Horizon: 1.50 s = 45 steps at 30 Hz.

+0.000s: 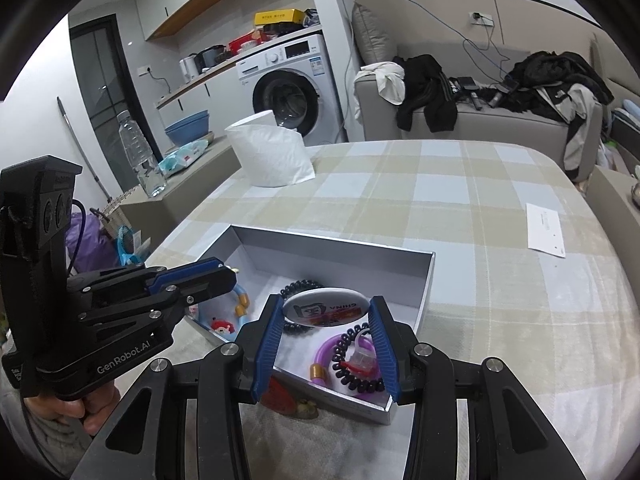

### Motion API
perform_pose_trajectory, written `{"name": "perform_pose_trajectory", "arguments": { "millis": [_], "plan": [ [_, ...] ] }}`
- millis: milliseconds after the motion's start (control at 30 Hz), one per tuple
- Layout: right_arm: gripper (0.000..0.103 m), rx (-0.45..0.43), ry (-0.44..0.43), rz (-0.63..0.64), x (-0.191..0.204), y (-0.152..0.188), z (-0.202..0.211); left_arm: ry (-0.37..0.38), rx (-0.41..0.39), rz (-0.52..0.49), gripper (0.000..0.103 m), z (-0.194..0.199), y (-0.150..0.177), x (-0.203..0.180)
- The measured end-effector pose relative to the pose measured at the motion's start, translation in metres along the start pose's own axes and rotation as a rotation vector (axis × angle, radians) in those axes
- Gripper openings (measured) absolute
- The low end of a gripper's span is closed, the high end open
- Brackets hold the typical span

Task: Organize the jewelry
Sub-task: 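Lower the badge and charm into the grey box and open both tools, then move the left tool to the red 'China' badge and grasp it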

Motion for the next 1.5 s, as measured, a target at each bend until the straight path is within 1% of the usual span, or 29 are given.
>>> {"name": "perform_pose_trajectory", "arguments": {
  "millis": [133,200,267,300,333,367,400,433,467,500,533,567,667,700,767,900,1067,1200,1267,1433,1500],
  "plan": [
    [0.053,-0.008,0.015,-0.006,-0.003,-0.001,0.003,0.002,-0.004,-0.003,0.007,0.001,0.000,-0.002],
    [0.054,-0.016,0.020,-0.010,-0.004,-0.002,0.006,0.001,-0.004,-0.005,0.008,0.002,0.000,-0.002],
    [0.059,-0.023,0.026,-0.009,-0.005,-0.002,0.009,-0.001,-0.006,-0.007,0.008,0.003,-0.001,-0.003],
    [0.063,-0.029,0.024,-0.009,-0.004,-0.003,0.011,-0.003,-0.006,-0.009,0.008,0.003,-0.001,-0.004],
    [0.070,-0.034,0.025,-0.008,-0.004,-0.003,0.014,-0.003,-0.007,-0.011,0.011,0.004,-0.001,-0.004],
    [0.074,-0.039,0.031,-0.008,-0.005,-0.003,0.016,0.001,-0.008,-0.011,0.016,0.005,-0.001,-0.005],
    [0.079,-0.045,0.041,-0.008,-0.005,-0.003,0.019,0.003,-0.011,-0.010,0.019,0.007,-0.002,-0.006],
    [0.083,-0.047,0.044,-0.008,-0.006,-0.002,0.020,0.003,-0.017,-0.011,0.026,0.009,-0.002,-0.006],
    [0.084,-0.048,0.047,-0.008,-0.006,-0.002,0.023,0.005,-0.022,-0.012,0.038,0.011,-0.002,-0.006],
    [0.087,-0.049,0.050,-0.009,-0.007,-0.001,0.025,0.007,-0.028,-0.012,0.045,0.014,-0.003,-0.007],
    [0.093,-0.047,0.057,-0.014,-0.008,0.001,0.027,0.003,-0.034,-0.009,0.060,0.017,-0.003,-0.006],
    [0.095,-0.047,0.062,-0.019,-0.009,0.001,0.028,0.000,-0.039,-0.006,0.072,0.020,-0.003,-0.005],
    [0.102,-0.051,0.070,-0.028,-0.011,0.005,0.034,-0.028,-0.060,0.020,0.087,0.028,-0.004,0.001],
    [0.103,-0.049,0.075,-0.028,-0.012,0.007,0.036,-0.032,-0.067,0.029,0.090,0.031,-0.005,0.003],
    [0.103,-0.043,0.087,-0.028,-0.013,0.010,0.039,-0.036,-0.076,0.051,0.101,0.037,-0.004,0.008],
    [0.103,-0.033,0.112,-0.037,-0.017,0.020,0.044,-0.052,-0.080,0.074,0.102,0.046,0.003,0.012],
    [0.103,-0.008,0.125,-0.056,-0.019,0.035,0.047,-0.066,-0.047,0.070,0.102,0.045,0.021,0.012],
    [0.103,0.018,0.129,-0.056,-0.019,0.046,0.046,-0.054,0.001,0.074,0.102,0.038,0.034,0.010],
    [0.103,0.028,0.131,-0.058,-0.019,0.050,0.046,-0.052,0.009,0.072,0.102,0.037,0.039,0.007],
    [0.103,0.043,0.141,-0.071,-0.023,0.059,0.046,-0.016,0.039,0.057,0.102,0.030,0.046,-0.005],
    [0.103,0.051,0.146,-0.077,-0.026,0.063,0.045,-0.027,0.055,0.061,0.102,0.025,0.049,-0.005]
  ]
}}
Point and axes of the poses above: each gripper's, at about its wrist camera, not at the fingertips, and z roughly against the way its jaws point, x to its left, y to its underside, the point moved 10 cm from there along -z, roughly the way its jaws point, and after that the axes turned 6 degrees about -y, right-handed, at the moved point
